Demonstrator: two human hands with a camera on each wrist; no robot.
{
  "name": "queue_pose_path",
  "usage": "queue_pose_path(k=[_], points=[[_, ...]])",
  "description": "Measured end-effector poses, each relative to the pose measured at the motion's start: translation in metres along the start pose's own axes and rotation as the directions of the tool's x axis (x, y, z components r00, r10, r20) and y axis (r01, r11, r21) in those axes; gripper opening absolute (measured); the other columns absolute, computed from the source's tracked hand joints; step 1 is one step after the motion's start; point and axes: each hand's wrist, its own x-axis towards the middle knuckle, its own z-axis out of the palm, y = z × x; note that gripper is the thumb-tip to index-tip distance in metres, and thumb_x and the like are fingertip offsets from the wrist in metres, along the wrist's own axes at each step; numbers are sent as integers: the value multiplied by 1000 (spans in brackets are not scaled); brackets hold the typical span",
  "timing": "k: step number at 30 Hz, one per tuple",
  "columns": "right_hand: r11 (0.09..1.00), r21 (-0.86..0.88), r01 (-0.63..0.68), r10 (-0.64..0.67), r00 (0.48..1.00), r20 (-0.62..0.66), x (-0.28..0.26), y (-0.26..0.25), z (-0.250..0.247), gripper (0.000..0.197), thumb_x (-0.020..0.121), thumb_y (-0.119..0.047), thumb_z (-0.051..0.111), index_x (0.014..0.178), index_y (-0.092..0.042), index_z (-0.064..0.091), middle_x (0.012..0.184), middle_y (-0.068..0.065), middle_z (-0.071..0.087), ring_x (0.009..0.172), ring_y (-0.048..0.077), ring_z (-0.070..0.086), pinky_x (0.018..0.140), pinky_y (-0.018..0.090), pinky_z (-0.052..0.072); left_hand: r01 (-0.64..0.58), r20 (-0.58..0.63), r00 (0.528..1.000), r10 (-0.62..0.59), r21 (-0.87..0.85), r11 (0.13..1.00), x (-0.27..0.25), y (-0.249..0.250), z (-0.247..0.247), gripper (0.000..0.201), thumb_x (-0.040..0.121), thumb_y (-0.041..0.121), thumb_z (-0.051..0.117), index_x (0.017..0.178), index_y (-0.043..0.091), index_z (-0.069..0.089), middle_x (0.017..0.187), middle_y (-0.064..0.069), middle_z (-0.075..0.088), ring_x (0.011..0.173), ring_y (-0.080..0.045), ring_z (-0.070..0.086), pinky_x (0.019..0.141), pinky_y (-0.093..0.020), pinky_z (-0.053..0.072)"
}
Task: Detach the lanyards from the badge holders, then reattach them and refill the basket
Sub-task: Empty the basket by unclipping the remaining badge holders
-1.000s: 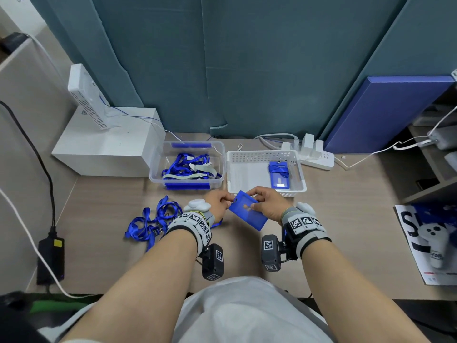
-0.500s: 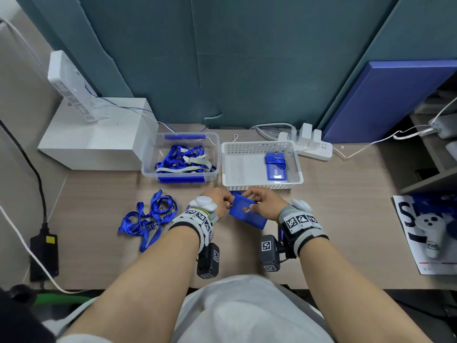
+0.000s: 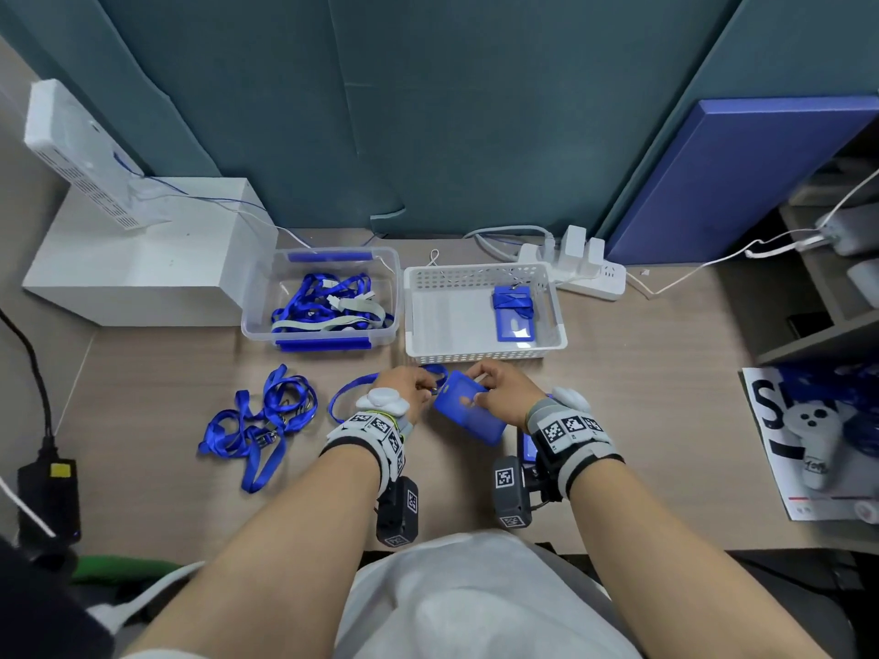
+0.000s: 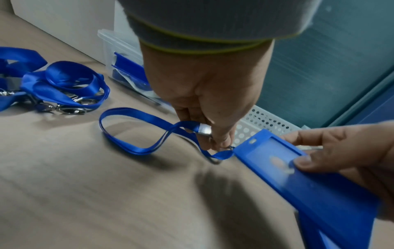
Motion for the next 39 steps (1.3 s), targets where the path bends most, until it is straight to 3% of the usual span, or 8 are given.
queue_pose_path(k=[4, 8, 11, 18, 24, 31, 35, 39], points=[[999, 42, -34, 37, 997, -66, 6, 6, -2, 24, 84, -3, 72, 90, -22, 59, 101, 12, 74, 80, 20, 62, 70, 29, 48, -18, -13, 1000, 20, 126, 992, 3, 1, 14, 18, 91, 2, 61, 102, 13, 70, 137, 0, 50, 103, -23, 54, 79, -20, 35], [991, 131, -40, 49, 996, -71, 9, 9, 0, 23, 85, 0, 73, 93, -17, 59, 103, 17, 72, 83, 22, 62, 70, 31, 49, -36, 96, 995, 12, 249, 968, 5, 0, 14, 34, 90, -3, 57, 118, 16, 62, 147, -8, 43, 113, -28, 60, 86, -24, 45], [981, 191, -46, 60, 996, -66, 9, 6, 1, 21, 88, 2, 71, 98, -12, 59, 97, 13, 69, 79, 19, 62, 63, 23, 47, 5, 92, 995, -34, 299, 954, 10, -11, 14, 36, 87, -3, 58, 119, 11, 67, 142, -8, 39, 101, -27, 61, 78, -25, 43], [967, 246, -68, 94, 991, -95, 9, -7, 15, 21, 88, 5, 64, 90, -12, 52, 91, 7, 61, 79, 19, 55, 66, 25, 42, 194, -63, 981, -184, 369, 909, 6, -39, -4, 32, 91, 12, 58, 123, 11, 53, 124, -14, 54, 109, -36, 59, 88, -39, 49], [952, 297, -78, 88, 996, -22, 17, -32, 48, 20, 90, 4, 55, 89, -16, 53, 94, 4, 61, 88, 23, 55, 81, 33, 40, 425, -341, 882, -324, 280, 861, -16, -85, -50, 32, 92, 13, 53, 124, 11, 49, 121, -14, 60, 111, -35, 60, 87, -40, 48], [940, 335, -62, 74, 997, -25, 21, -44, 77, 19, 87, 1, 49, 96, -14, 57, 99, 6, 64, 91, 27, 58, 86, 39, 45, 502, -369, 842, -393, 273, 821, -35, -99, -71, 27, 87, 20, 60, 115, 17, 61, 121, -10, 54, 108, -29, 60, 93, -39, 45], [938, 342, -52, 89, 991, -96, 14, -44, 82, 19, 90, 3, 50, 92, -15, 56, 101, 8, 65, 88, 26, 59, 82, 38, 46, 239, -191, 942, -277, -200, 950, -29, -79, -49, 18, 95, 20, 50, 97, 14, 67, 88, -8, 71, 74, -27, 67, 68, -34, 56], [938, 342, -47, 133, 964, -231, 3, -31, 70, 19, 92, 3, 54, 92, -16, 56, 95, 7, 65, 82, 23, 58, 70, 31, 45, 105, -64, 982, -178, -595, 796, -28, -40, -19, 25, 104, 20, 45, 96, 6, 65, 72, -10, 65, 49, -19, 55, 41, -18, 41]])
